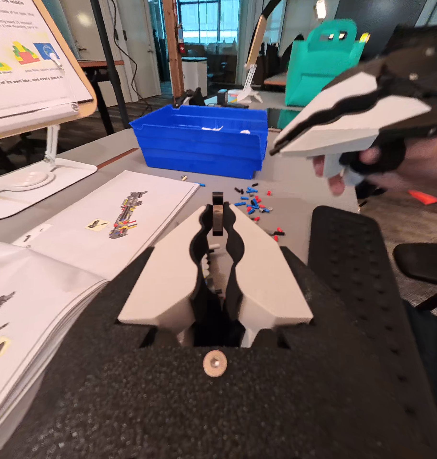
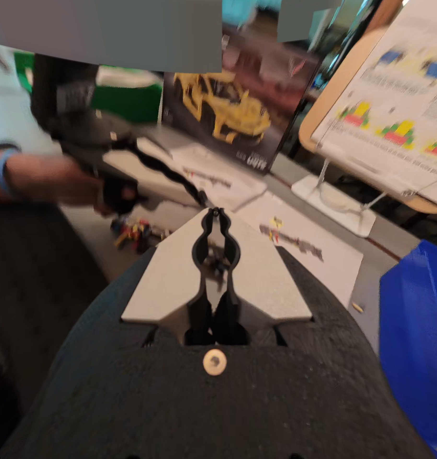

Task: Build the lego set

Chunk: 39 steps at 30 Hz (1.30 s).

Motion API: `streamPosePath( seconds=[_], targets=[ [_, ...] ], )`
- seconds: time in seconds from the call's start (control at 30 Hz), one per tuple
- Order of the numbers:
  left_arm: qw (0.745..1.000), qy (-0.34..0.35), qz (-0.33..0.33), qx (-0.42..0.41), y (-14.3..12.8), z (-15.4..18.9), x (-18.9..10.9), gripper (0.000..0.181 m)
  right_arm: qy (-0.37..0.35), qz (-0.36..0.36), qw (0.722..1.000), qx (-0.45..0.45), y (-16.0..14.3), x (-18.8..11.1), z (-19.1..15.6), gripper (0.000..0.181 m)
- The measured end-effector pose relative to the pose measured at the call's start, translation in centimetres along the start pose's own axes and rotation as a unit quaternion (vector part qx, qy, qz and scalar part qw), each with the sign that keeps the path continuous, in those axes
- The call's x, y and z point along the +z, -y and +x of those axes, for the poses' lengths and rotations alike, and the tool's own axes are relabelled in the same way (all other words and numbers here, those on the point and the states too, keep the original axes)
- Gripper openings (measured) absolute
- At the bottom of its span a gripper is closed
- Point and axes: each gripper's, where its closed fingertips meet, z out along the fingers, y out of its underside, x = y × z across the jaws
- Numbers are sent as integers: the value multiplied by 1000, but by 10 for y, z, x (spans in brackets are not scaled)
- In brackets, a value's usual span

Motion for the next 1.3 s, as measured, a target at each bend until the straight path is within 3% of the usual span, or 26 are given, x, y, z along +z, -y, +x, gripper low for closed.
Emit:
streamPosePath(
  seconds=[0.13,0.27,0.57,0.83,1.3],
  targets=[
    [996,-42,32,-75,8,8,-1,7,-88,47,995,-28,11,23,-6,4],
    [989,-65,44,-127,12,8,-2,7,-102,42,994,-24,11,30,-11,4],
    [989,-85,60,-108,19,21,-5,7,-93,4,995,-43,3,24,-19,4],
    [989,-97,75,-84,25,30,-7,7,-96,15,994,-57,10,16,-23,4],
    [996,-58,63,-24,18,29,-3,7,-86,21,995,-52,8,19,-24,4]
  ],
)
